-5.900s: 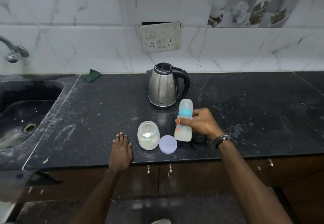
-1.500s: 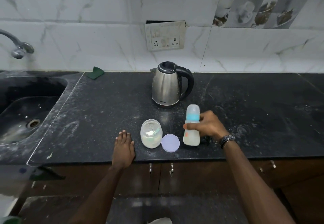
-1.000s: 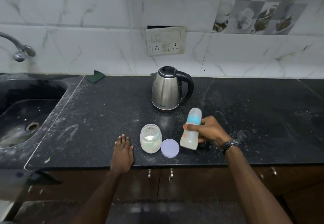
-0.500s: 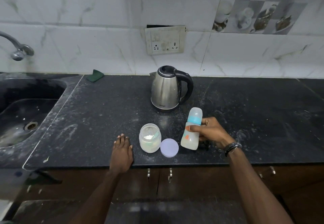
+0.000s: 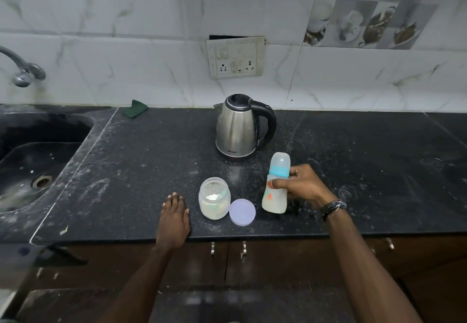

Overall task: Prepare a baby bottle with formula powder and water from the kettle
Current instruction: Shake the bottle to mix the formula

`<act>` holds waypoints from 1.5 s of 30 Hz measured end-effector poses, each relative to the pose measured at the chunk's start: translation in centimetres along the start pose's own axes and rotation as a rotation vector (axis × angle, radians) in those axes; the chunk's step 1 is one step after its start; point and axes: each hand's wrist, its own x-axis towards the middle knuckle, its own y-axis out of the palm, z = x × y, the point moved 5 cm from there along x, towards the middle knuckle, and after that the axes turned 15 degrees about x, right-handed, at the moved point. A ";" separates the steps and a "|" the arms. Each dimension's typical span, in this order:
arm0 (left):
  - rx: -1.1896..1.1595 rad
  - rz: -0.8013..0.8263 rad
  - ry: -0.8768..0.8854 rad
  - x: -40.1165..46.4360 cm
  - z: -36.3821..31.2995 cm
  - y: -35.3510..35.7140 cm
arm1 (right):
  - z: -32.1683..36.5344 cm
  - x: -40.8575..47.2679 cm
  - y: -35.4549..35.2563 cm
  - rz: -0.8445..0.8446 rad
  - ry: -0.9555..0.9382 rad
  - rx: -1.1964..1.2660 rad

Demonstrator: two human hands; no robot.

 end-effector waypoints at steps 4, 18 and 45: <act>0.007 -0.004 0.001 0.0 0.0 0.0 | 0.7 -0.2 -0.4 -0.087 -0.081 -0.127; 0.001 -0.020 0.003 0.0 0.0 0.0 | 1.0 -0.5 -1.0 -0.192 -0.039 -0.399; 0.011 -0.025 0.006 0.1 0.1 0.2 | 0.2 -0.7 1.0 -0.030 -0.050 -0.213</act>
